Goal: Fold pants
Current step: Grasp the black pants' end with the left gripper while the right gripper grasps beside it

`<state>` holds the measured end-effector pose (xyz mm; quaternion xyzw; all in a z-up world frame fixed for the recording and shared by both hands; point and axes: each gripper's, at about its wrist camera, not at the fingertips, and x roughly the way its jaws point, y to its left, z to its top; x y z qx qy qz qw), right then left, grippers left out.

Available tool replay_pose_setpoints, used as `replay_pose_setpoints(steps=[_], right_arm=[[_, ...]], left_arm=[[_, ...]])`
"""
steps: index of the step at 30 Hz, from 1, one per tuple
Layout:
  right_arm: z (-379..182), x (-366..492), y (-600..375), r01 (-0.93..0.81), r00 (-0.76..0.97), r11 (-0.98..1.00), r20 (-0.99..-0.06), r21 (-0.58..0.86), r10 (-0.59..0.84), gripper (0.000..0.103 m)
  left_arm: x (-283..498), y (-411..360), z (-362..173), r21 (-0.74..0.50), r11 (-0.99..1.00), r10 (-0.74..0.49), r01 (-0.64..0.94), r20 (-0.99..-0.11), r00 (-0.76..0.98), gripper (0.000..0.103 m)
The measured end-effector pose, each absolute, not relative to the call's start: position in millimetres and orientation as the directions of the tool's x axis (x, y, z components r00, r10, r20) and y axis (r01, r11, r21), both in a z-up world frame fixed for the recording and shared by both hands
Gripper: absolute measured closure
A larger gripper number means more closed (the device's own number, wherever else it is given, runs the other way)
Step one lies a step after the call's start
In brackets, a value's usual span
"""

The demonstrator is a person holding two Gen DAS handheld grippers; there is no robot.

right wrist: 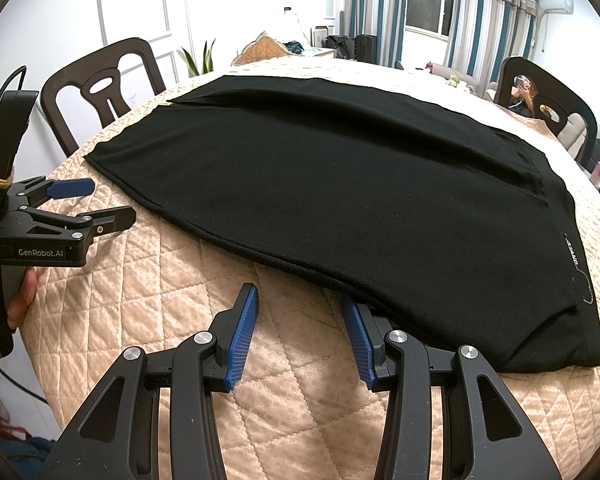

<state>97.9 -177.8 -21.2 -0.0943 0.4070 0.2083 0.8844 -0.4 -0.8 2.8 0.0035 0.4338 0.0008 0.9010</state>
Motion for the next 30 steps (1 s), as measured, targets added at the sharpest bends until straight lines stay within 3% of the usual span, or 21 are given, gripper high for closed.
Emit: replay_pose_setpoints(steps=[8, 21, 30], right_arm=[[-16.4, 94.6, -202.1, -0.422, 0.572, 0.901, -0.742, 0.1, 0.35, 0.059], [-13.7, 72.8, -324.4, -0.068, 0.667, 0.943, -0.688, 0.326, 0.286, 0.059], [-15.7, 83.4, -366.6, 0.079, 0.72, 0.873, -0.633, 0.481, 0.284, 0.059]], left_arm=[[1.8, 7.0, 3.5, -0.025, 0.999, -0.035, 0.025, -0.779, 0.626, 0.004], [-7.7, 75.9, 5.9, -0.352, 0.933, -0.208, -0.074, -0.695, 0.689, 0.005], [8.4, 84.6, 5.4, -0.44, 0.892, -0.246, -0.102, -0.664, 0.706, 0.005]])
